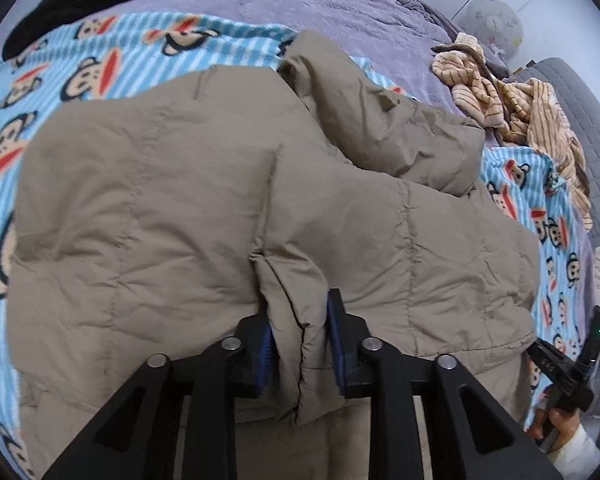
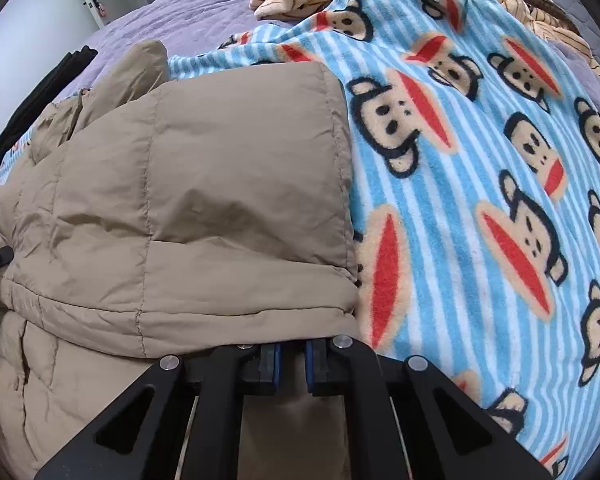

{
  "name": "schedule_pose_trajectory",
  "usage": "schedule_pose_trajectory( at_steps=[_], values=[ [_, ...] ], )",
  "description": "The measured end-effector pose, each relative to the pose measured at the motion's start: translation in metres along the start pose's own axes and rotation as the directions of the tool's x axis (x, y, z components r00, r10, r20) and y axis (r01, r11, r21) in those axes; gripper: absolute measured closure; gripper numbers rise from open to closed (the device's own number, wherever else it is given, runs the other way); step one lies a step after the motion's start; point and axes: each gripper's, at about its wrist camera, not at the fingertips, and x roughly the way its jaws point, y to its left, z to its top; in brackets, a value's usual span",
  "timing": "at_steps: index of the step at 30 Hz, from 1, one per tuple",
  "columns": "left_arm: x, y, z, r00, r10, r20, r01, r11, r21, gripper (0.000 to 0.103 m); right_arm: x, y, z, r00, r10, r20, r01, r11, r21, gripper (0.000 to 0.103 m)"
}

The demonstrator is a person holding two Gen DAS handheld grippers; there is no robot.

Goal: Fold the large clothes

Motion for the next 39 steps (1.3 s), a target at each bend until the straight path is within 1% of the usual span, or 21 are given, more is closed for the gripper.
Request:
schedule_pose_trajectory(
  at_steps=[1, 2, 4, 5, 6, 7, 8, 9, 10, 12, 14, 15, 17, 18, 20, 24, 27, 31, 35, 38, 39],
  values=[
    [-0.008, 0.001, 0.000, 0.999, 0.043, 0.021, -0.044, 0.999, 0.017, 0.057, -0.003, -0.001, 0.000, 1.000, 0.011, -0.007, -0.011, 1.000, 0.011, 0.096],
    [-0.016, 0.002, -0.001, 0.996, 0.078, 0.042, -0.079, 0.996, 0.029, 0.053, -0.007, -0.003, -0.001, 1.000, 0.026, -0.016, -0.025, 0.999, 0.023, 0.096],
    [-0.031, 0.007, -0.002, 0.990, 0.118, 0.078, -0.122, 0.992, 0.046, 0.053, -0.019, -0.004, -0.005, 0.998, 0.058, -0.032, -0.056, 0.998, 0.040, 0.091],
    [-0.037, 0.011, -0.002, 0.989, 0.121, 0.086, -0.125, 0.991, 0.046, 0.053, -0.028, -0.003, -0.009, 0.997, 0.067, -0.038, -0.065, 0.997, 0.040, 0.090],
    [-0.043, 0.014, -0.002, 0.989, 0.117, 0.094, -0.122, 0.992, 0.042, 0.053, -0.036, -0.002, -0.015, 0.996, 0.079, -0.041, -0.078, 0.996, 0.037, 0.086],
    [-0.048, 0.015, -0.002, 0.989, 0.105, 0.104, -0.110, 0.993, 0.042, 0.053, -0.045, -0.001, -0.020, 0.995, 0.094, -0.038, -0.093, 0.995, 0.035, 0.074],
    [-0.052, 0.014, 0.000, 0.989, 0.093, 0.112, -0.098, 0.994, 0.045, 0.053, -0.058, -0.001, -0.027, 0.994, 0.106, -0.024, -0.105, 0.994, 0.034, 0.066],
    [-0.055, 0.010, 0.002, 0.990, 0.079, 0.120, -0.086, 0.995, 0.052, 0.053, -0.068, -0.003, -0.033, 0.994, 0.106, 0.000, -0.106, 0.994, 0.036, 0.050],
    [-0.057, 0.006, 0.004, 0.990, 0.059, 0.128, -0.068, 0.996, 0.064, 0.053, -0.079, -0.005, -0.036, 0.994, 0.100, 0.033, -0.101, 0.994, 0.039, 0.048],
    [-0.057, -0.007, 0.009, 0.990, 0.016, 0.137, -0.029, 0.995, 0.098, 0.053, -0.092, -0.014, -0.031, 0.993, 0.088, 0.077, -0.093, 0.993, 0.068, 0.048],
    [-0.050, -0.025, 0.012, 0.991, 0.000, 0.130, -0.017, 0.992, 0.129, 0.053, -0.091, -0.024, -0.016, 0.988, 0.122, 0.099, -0.134, 0.984, 0.120, 0.071],
    [-0.043, -0.032, 0.013, 0.992, -0.003, 0.123, -0.014, 0.991, 0.137, 0.053, -0.085, -0.030, -0.005, 0.984, 0.147, 0.098, -0.161, 0.975, 0.156, 0.088],
    [-0.028, -0.039, 0.014, 0.993, 0.009, 0.116, -0.026, 0.990, 0.139, 0.053, -0.075, -0.036, 0.014, 0.976, 0.183, 0.115, -0.203, 0.960, 0.193, 0.089],
    [-0.018, -0.040, 0.014, 0.993, 0.032, 0.111, -0.047, 0.989, 0.137, 0.053, -0.065, -0.036, 0.024, 0.973, 0.203, 0.110, -0.221, 0.956, 0.193, 0.089],
    [0.001, -0.037, 0.011, 0.994, 0.074, 0.079, -0.084, 0.988, 0.127, 0.053, -0.044, -0.032, 0.039, 0.973, 0.213, 0.087, -0.227, 0.953, 0.200, 0.089],
    [0.019, -0.032, 0.007, 0.995, 0.069, 0.076, -0.079, 0.988, 0.134, 0.053, 0.000, -0.027, 0.044, 0.981, 0.196, 0.013, -0.194, 0.961, 0.196, 0.089],
    [0.026, -0.036, 0.006, 0.994, 0.078, 0.078, -0.090, 0.983, 0.161, 0.053, 0.021, -0.030, 0.040, 0.981, 0.196, -0.002, -0.191, 0.957, 0.219, 0.089],
    [0.026, -0.039, 0.005, 0.992, 0.099, 0.079, -0.111, 0.980, 0.164, 0.053, 0.027, -0.030, 0.038, 0.982, 0.191, 0.003, -0.186, 0.953, 0.241, 0.089],
    [0.012, -0.038, 0.004, 0.986, 0.145, 0.079, -0.157, 0.973, 0.169, 0.053, 0.020, -0.027, 0.038, 0.986, 0.167, -0.010, -0.160, 0.960, 0.229, 0.089],
    [-0.002, -0.030, 0.000, 0.983, 0.162, 0.084, -0.174, 0.973, 0.154, 0.053, 0.006, -0.024, 0.032, 0.990, 0.138, -0.009, -0.133, 0.969, 0.206, 0.086],
    [-0.006, -0.027, -0.002, 0.982, 0.169, 0.083, -0.179, 0.973, 0.145, 0.053, 0.001, -0.023, 0.029, 0.992, 0.129, -0.004, -0.126, 0.973, 0.194, 0.083]
  ],
)
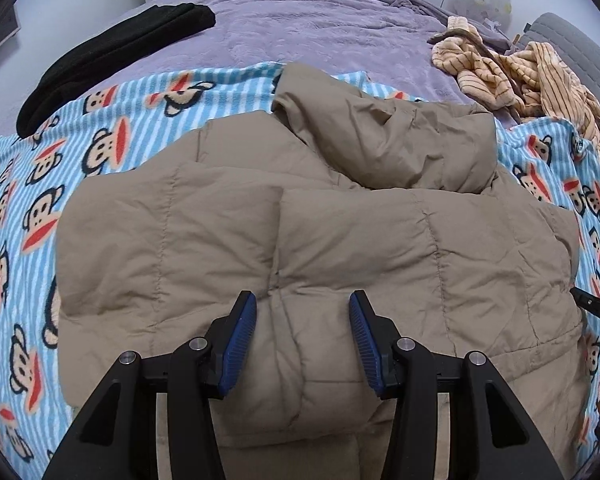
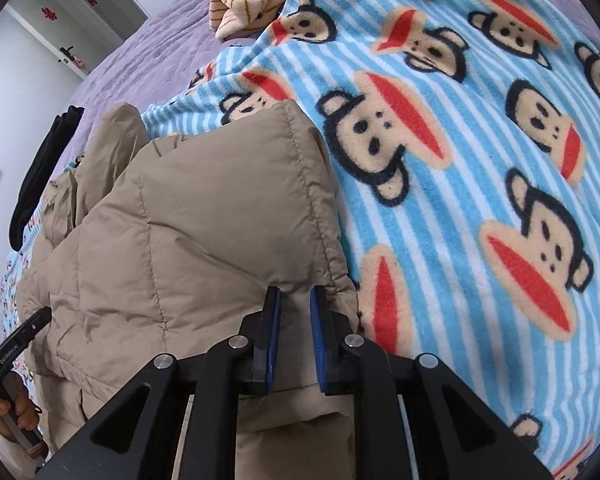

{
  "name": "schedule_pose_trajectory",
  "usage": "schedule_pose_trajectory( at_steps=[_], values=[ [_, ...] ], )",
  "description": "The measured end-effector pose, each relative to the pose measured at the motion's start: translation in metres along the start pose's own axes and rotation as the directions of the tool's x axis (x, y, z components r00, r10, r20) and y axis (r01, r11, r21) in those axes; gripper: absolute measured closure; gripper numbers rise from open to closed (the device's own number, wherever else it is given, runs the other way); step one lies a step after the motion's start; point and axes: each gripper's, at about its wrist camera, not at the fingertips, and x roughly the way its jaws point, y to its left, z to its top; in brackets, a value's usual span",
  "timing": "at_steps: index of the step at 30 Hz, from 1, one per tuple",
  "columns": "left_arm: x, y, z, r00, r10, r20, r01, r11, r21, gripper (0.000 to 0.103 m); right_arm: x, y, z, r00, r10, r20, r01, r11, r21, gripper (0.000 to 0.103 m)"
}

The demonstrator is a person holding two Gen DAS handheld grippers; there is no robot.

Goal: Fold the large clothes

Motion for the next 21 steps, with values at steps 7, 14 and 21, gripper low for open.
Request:
schedule_pose_trajectory(
  at_steps=[7, 14, 21],
  values=[
    [-0.024, 0.005, -0.018, 0.998, 0.048, -0.028, -0.049, 0.999, -0.006, 0.053, -0.038, 0.014, -0.026, 0.999, -0.021, 0.037, 0.023, 0.999, -0.042, 0.050],
    [-0.043, 0.000, -0.046, 0.997, 0.054, -0.062, -0.055, 0.998, -0.011, 0.022, -0.056, 0.019, -0.065, 0.999, 0.032, -0.033, -0.032, 0.999, -0.006, 0.042],
    [-0.060, -0.006, -0.074, 0.993, 0.096, -0.061, -0.097, 0.995, -0.007, 0.008, -0.062, 0.014, -0.094, 0.995, 0.067, -0.074, -0.066, 0.998, 0.023, 0.038]
  ],
)
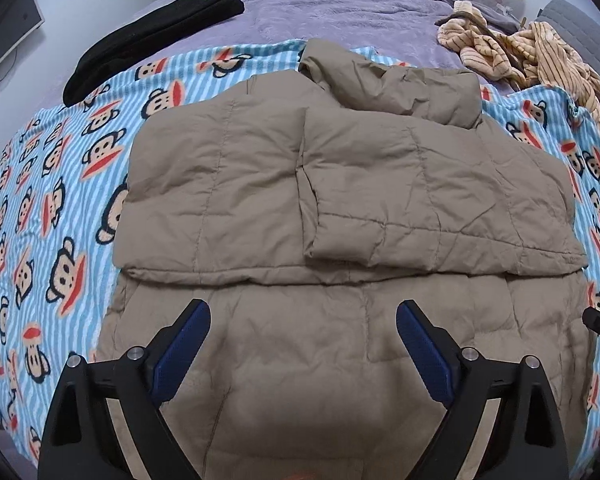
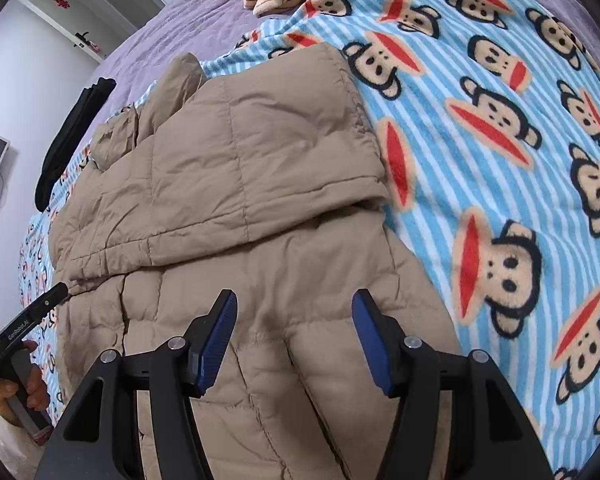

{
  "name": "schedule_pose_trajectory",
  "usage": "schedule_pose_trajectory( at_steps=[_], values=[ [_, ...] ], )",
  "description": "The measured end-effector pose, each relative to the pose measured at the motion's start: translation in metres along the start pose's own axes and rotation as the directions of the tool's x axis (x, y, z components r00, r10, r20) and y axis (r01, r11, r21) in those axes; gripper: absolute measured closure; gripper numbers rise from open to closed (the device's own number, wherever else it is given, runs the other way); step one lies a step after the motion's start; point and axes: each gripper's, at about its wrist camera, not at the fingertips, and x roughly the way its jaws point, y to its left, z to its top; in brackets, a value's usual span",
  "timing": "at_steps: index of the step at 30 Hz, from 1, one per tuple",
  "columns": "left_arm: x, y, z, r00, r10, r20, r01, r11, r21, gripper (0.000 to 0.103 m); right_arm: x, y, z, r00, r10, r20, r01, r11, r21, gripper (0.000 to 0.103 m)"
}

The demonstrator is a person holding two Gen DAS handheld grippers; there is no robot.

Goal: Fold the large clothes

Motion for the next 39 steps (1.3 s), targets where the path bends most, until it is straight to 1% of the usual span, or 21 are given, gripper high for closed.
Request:
schedule_pose_trajectory(
  at_steps=[1, 5, 8, 9, 10, 11, 18, 19, 20, 21, 23, 25, 27, 29, 30, 33, 39],
  values=[
    [-0.002, 0.000, -0.004, 1.000, 0.002, -0.005, -0.002, 1.000, -0.003, 0.008, 0.000, -0.001, -0.003, 1.000, 0.003, -0.003, -0.003, 1.000, 0.003, 0.035],
    [-0.012, -0.001, -0.022, 1.000, 0.020, -0.008, -0.020, 1.000, 0.006, 0.008, -0.002, -0.002, -0.014, 1.000, 0.008, -0.015, -0.008, 1.000, 0.007, 0.035],
    [-0.016, 0.000, -0.034, 0.999, 0.030, -0.030, -0.029, 1.000, 0.012, 0.008, -0.006, 0.000, -0.021, 1.000, 0.012, -0.020, -0.012, 1.000, 0.008, 0.035],
    [-0.017, 0.001, -0.039, 0.999, 0.025, -0.037, -0.025, 1.000, 0.008, 0.008, -0.008, 0.001, -0.024, 1.000, 0.015, -0.021, -0.015, 1.000, 0.007, 0.031],
    [-0.019, 0.003, -0.043, 0.999, 0.021, -0.043, -0.021, 1.000, 0.004, 0.008, -0.009, 0.003, -0.028, 1.000, 0.020, -0.020, -0.020, 1.000, 0.007, 0.022],
    [-0.020, 0.004, -0.047, 0.999, 0.016, -0.049, -0.016, 1.000, 0.001, 0.008, -0.012, 0.004, -0.032, 0.999, 0.028, -0.016, -0.028, 1.000, 0.009, 0.020],
    [-0.023, 0.020, -0.082, 0.996, 0.004, -0.088, -0.004, 1.000, 0.006, 0.008, -0.019, 0.016, -0.062, 0.999, 0.048, -0.021, -0.048, 0.998, 0.030, 0.020],
    [-0.025, 0.024, -0.088, 0.996, 0.004, -0.089, -0.003, 1.000, 0.009, 0.008, -0.019, 0.019, -0.067, 0.998, 0.051, -0.024, -0.051, 0.998, 0.028, 0.018],
    [-0.026, 0.027, -0.094, 0.996, 0.005, -0.093, -0.004, 1.000, 0.010, 0.008, -0.019, 0.022, -0.072, 0.998, 0.053, -0.029, -0.052, 0.998, 0.024, 0.013],
    [-0.028, 0.031, -0.100, 0.995, 0.004, -0.104, -0.003, 1.000, 0.013, 0.008, -0.018, 0.027, -0.077, 0.998, 0.052, -0.030, -0.051, 0.998, 0.020, 0.000],
    [-0.032, 0.038, -0.110, 0.991, -0.015, -0.135, 0.018, 1.000, 0.024, 0.008, -0.019, 0.034, -0.087, 0.998, 0.052, -0.039, -0.051, 0.999, 0.013, 0.000],
    [-0.040, 0.043, -0.120, 0.989, -0.021, -0.144, 0.026, 0.999, 0.032, 0.008, -0.020, 0.042, -0.097, 0.997, 0.062, -0.055, -0.061, 0.998, 0.025, 0.000],
    [-0.049, 0.047, -0.129, 0.988, -0.033, -0.149, 0.039, 0.999, 0.038, 0.008, -0.021, 0.047, -0.107, 0.993, 0.090, -0.081, -0.086, 0.995, 0.053, 0.000],
    [-0.057, 0.050, -0.137, 0.986, -0.049, -0.158, 0.054, 0.998, 0.028, 0.008, -0.020, 0.051, -0.116, 0.984, 0.129, -0.125, -0.118, 0.989, 0.090, 0.000],
    [-0.060, 0.052, -0.140, 0.985, -0.059, -0.163, 0.063, 0.998, 0.020, 0.008, -0.021, 0.053, -0.121, 0.981, 0.138, -0.133, -0.124, 0.986, 0.110, 0.000],
    [-0.071, 0.057, -0.149, 0.984, -0.092, -0.155, 0.093, 0.996, 0.002, 0.008, -0.029, 0.060, -0.136, 0.977, 0.164, -0.133, -0.144, 0.978, 0.151, 0.000],
    [-0.090, 0.062, -0.165, 0.984, -0.102, -0.146, 0.109, 0.993, 0.036, 0.008, -0.048, 0.063, -0.165, 0.973, 0.195, -0.122, -0.165, 0.962, 0.218, 0.000]
  ],
)
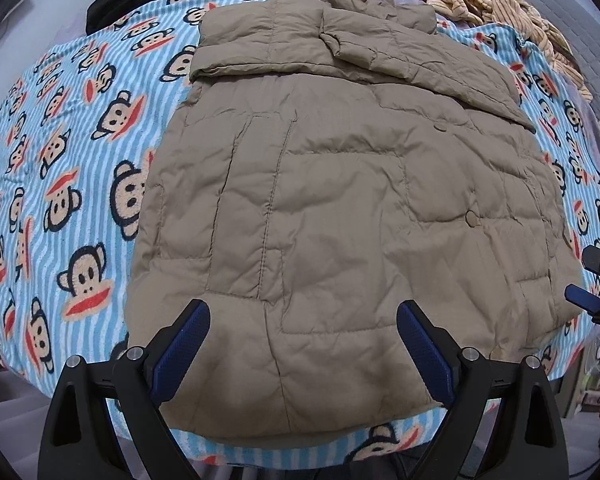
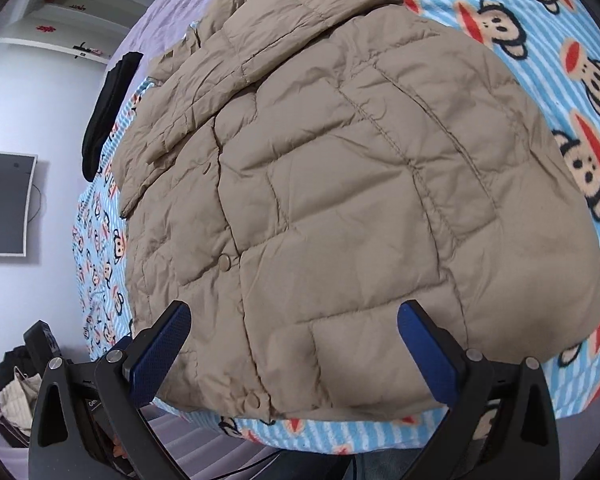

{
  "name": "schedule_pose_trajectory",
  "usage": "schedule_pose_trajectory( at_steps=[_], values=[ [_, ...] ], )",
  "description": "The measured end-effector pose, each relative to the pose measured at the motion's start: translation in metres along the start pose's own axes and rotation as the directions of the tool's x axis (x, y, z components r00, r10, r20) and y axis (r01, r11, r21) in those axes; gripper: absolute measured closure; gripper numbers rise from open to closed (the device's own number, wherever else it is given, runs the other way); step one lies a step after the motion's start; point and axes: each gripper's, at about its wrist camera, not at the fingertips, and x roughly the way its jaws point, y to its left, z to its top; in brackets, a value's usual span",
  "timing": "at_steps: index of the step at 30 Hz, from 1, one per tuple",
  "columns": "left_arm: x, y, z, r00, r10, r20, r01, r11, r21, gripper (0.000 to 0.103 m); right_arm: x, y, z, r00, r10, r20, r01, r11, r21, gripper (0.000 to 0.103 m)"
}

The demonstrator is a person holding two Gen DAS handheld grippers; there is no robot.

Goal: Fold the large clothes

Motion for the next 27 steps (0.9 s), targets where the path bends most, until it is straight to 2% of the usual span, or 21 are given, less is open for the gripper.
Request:
schedule_pose_trajectory(
  at_steps=[7, 13, 19, 24, 27],
  values=[
    [-0.022, 0.011, -0.018, 1.000, -0.003, 0.006, 0.003, 1.000, -0.023, 0.008, -0.014, -0.006, -0.030, 1.000, -0.006, -0.014, 0.007, 0.998, 0.062, 0.000],
    [-0.021, 0.013, -0.037, 0.999, 0.032, -0.025, -0.033, 0.997, -0.067, 0.008, -0.014, -0.020, -0.036, 0.996, -0.036, -0.076, 0.042, 0.996, 0.080, 0.000],
    [-0.016, 0.018, -0.057, 0.998, -0.004, -0.065, -0.006, 0.990, -0.143, 0.008, -0.029, -0.032, -0.034, 0.994, -0.026, -0.107, 0.035, 0.996, 0.084, 0.000],
    [-0.011, 0.043, -0.069, 0.992, -0.110, -0.065, 0.087, 0.955, -0.282, 0.008, -0.033, -0.059, -0.039, 0.992, -0.030, -0.126, 0.047, 0.990, 0.136, 0.000],
    [-0.005, 0.060, -0.076, 0.981, -0.183, -0.060, 0.151, 0.924, -0.351, 0.008, -0.028, -0.081, -0.045, 0.991, 0.016, -0.132, 0.014, 0.975, 0.223, 0.000]
  ],
)
